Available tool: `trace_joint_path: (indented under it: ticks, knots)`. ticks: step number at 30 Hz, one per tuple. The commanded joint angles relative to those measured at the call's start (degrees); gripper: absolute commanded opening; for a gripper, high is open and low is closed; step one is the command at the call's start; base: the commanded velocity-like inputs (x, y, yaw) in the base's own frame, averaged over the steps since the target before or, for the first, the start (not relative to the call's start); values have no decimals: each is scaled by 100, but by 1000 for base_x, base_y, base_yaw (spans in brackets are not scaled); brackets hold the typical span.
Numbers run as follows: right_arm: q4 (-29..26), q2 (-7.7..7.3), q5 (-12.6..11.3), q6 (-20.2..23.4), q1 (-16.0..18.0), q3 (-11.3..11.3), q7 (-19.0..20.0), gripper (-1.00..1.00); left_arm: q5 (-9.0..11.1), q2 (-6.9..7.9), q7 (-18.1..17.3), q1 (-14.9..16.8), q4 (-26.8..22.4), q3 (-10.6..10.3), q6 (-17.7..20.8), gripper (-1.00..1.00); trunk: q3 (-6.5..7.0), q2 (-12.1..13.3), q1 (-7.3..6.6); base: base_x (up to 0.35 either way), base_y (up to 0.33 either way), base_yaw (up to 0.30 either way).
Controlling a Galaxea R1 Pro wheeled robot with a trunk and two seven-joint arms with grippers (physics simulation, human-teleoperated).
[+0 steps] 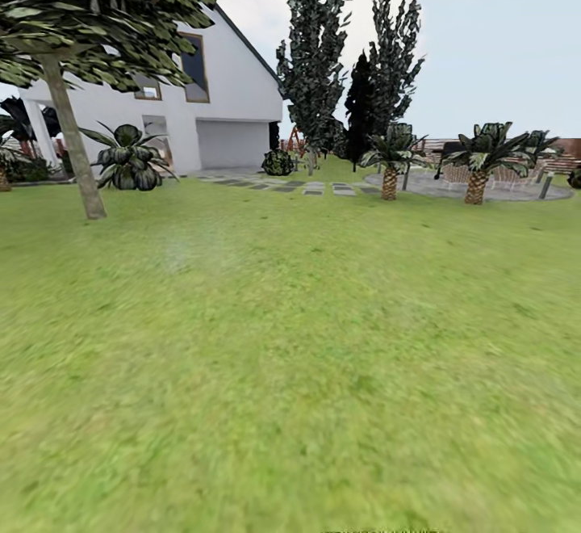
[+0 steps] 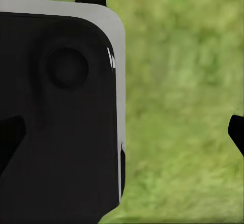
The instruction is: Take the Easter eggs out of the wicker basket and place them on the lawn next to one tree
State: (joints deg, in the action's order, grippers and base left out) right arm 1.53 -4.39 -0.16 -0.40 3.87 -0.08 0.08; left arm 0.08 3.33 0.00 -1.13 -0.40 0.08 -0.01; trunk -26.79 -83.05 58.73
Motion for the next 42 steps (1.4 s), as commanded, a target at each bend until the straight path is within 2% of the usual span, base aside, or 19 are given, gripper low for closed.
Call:
trace_joint_path:
  ticks: [1, 42]
  knots:
    - [14, 0, -2, -4, 8, 0, 1, 100, 1, 1, 0, -1, -4, 1, 0, 100, -4, -2, 0, 0, 0, -297]
    - [14, 0, -2, -4, 8, 0, 1, 100, -3, 1, 0, -1, 0, -8, 1, 100, -4, -2, 0, 0, 0, -298]
